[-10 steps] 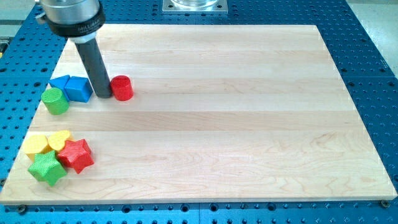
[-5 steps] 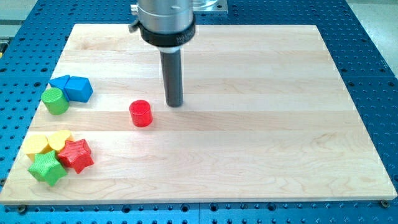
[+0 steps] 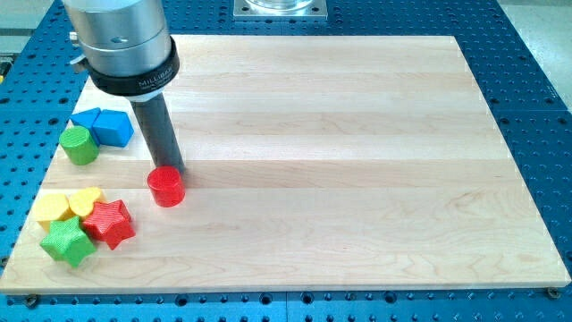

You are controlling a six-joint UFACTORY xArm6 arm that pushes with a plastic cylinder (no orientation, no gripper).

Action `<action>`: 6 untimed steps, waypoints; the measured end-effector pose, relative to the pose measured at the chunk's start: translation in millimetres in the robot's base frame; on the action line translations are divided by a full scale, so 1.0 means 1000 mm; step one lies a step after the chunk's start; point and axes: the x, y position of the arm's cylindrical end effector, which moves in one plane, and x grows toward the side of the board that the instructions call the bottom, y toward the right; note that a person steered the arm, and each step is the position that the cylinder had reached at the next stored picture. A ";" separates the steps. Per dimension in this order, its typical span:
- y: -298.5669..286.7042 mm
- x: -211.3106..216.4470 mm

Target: Put the red circle into the group of blocks

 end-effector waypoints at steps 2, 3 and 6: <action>0.071 -0.001; 0.041 0.027; -0.031 0.017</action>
